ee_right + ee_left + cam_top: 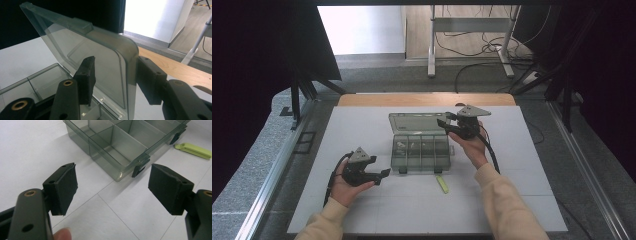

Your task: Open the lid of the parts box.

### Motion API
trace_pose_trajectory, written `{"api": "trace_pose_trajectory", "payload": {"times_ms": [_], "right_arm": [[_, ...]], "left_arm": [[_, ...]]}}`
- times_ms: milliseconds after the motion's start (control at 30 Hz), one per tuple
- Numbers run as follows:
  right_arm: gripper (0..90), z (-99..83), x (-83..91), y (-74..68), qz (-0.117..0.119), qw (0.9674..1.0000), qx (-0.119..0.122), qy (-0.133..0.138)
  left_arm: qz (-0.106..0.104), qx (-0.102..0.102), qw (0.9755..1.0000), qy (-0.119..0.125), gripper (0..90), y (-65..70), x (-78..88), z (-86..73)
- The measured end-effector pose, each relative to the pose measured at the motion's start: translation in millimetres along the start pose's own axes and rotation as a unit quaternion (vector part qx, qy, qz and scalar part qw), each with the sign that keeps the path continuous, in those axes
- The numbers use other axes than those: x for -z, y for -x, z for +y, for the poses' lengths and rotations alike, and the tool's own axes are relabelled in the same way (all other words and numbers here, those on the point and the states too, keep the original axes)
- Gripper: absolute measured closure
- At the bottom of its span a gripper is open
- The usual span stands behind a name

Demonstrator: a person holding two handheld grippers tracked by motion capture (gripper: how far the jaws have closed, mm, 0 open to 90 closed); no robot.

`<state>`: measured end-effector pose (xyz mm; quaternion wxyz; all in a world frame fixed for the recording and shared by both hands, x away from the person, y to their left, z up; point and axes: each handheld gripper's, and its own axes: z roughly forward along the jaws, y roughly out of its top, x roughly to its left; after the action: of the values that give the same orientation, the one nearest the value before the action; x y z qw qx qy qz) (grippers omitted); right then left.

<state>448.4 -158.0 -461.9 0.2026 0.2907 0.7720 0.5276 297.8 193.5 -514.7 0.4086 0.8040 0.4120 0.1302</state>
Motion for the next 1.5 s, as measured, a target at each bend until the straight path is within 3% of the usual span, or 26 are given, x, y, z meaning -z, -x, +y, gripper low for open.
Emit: {"api": "trace_pose_trajectory", "payload": {"times_ms": [667,1200,1500], "right_arm": [[58.6,-5.2,-10.9,14.8,0.009,0.9995,-0.029,-0.005],[63.2,-9.3,-21.9,25.8,0.005,0.9987,-0.051,-0.002],[63.7,-13.5,-28.7,30.2,-0.003,0.9979,-0.062,-0.017]], "left_arm": [[0.001,0.003,1.0000,0.001,23.3,-1.2,-0.2,-0.6],[0.004,0.003,1.0000,-0.002,23.3,-2.4,-0.9,-1.7],[0.007,0.004,1.0000,-0.001,23.3,-3.2,-1.1,-2.2]]}}
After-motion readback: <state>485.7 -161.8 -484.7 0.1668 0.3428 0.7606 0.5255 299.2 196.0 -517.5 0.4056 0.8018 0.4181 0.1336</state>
